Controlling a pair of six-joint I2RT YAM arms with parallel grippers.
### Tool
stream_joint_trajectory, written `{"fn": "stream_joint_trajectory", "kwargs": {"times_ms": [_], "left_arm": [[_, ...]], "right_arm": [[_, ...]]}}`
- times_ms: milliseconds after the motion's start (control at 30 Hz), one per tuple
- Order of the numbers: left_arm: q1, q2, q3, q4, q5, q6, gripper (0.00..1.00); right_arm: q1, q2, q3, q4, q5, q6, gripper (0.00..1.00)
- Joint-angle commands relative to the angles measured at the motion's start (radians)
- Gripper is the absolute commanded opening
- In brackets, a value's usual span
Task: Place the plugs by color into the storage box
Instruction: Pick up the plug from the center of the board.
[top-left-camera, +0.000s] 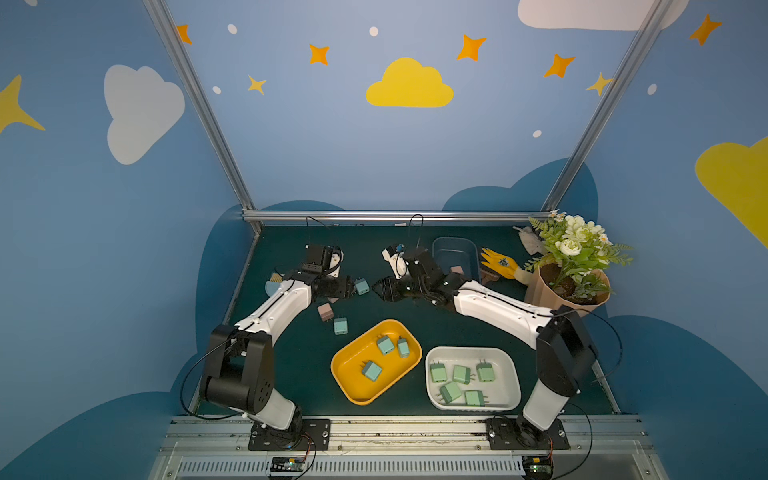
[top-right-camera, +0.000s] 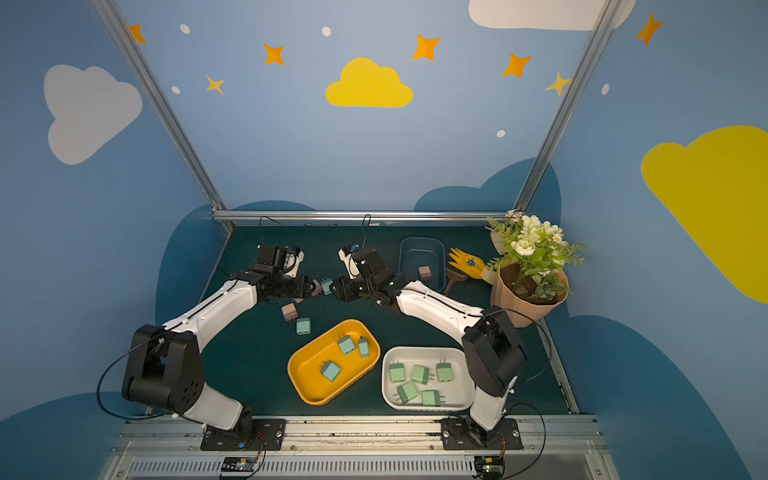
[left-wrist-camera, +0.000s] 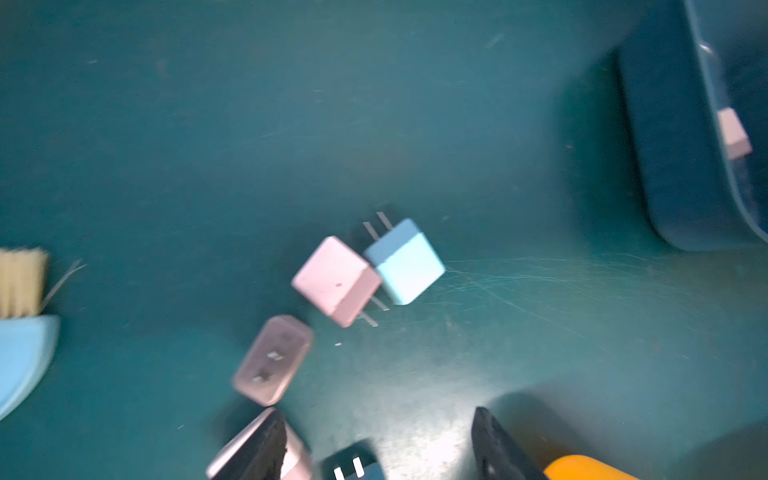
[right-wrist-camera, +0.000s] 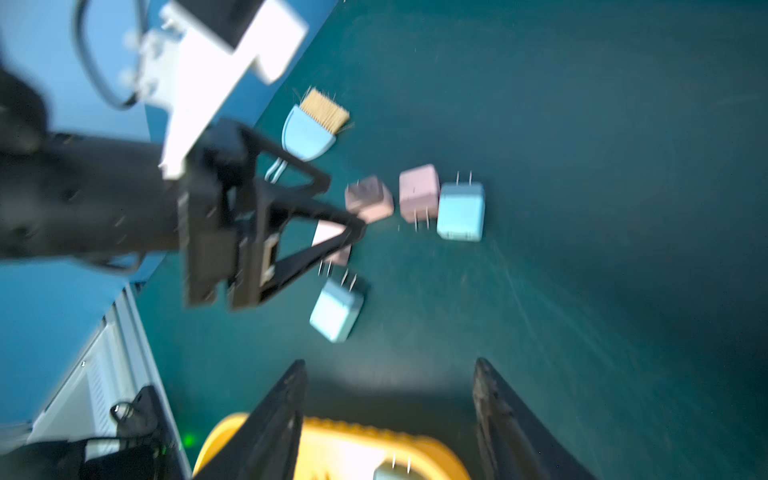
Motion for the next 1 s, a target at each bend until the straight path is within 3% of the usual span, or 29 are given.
{"fn": "stream_joint_trajectory", "kwargs": {"times_ms": [0, 200, 433, 600, 733, 967], "left_arm": [[0.005, -0.065, -0.011, -0.025, 0.009, 0.030, 0.68], [0.005, -0.203, -0.107, 0.045, 0.044, 0.072, 0.68], [-0.016, -0.269, -0.128, 0.035, -0.003, 0.101, 0.68], [-0.098, -0.301, -0.133, 0.024, -0.067, 0.136, 0.70], [-0.150, -0.339, -0.157, 0.041, -0.087, 0.165, 0.71], [-0.154, -0.418, -0.205, 0.110, -0.098, 0.172, 0.72]], "right_arm": [[-0.007, 0.109, 0.092, -0.042, -0.072, -0.067, 0.58], [-0.026, 0.354, 0.317, -0.006, -0.159, -0.087, 0.57], [-0.027, 0.617, 0.671, -0.156, -0.224, -0.143, 0.56], [-0.029, 0.763, 0.879, -0.304, -0.193, -0.217, 0.57], [-0.029, 0.830, 0.971, -0.385, -0.190, -0.269, 0.59], [-0.016, 0.877, 1.018, -0.434, -0.183, -0.320, 0.63]]}}
